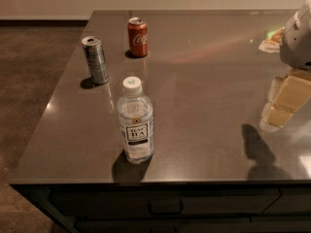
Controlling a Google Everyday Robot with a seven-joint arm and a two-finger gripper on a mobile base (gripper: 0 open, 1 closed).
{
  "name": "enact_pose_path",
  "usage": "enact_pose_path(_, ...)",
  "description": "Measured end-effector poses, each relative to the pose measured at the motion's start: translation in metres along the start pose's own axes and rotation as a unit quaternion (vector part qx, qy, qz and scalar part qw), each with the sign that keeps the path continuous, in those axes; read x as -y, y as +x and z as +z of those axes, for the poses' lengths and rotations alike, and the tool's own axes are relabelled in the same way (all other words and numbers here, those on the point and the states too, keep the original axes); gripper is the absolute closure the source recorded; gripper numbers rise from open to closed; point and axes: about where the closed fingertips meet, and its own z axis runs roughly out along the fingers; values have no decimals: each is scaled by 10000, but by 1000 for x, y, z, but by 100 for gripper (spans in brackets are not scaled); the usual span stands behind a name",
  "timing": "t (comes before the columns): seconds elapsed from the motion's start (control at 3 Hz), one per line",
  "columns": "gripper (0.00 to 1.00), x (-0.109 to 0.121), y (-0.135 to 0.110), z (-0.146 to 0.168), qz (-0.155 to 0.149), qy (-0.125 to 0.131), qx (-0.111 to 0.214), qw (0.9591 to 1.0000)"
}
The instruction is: Knock blue plastic bottle over
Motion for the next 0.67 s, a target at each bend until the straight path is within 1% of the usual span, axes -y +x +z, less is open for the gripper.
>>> enact_pose_path(0.33, 0, -7, -17, 11, -61, -105, 421, 9990)
enact_pose_path(0.67, 0, -20, -42, 32, -46, -365, 1023, 9941)
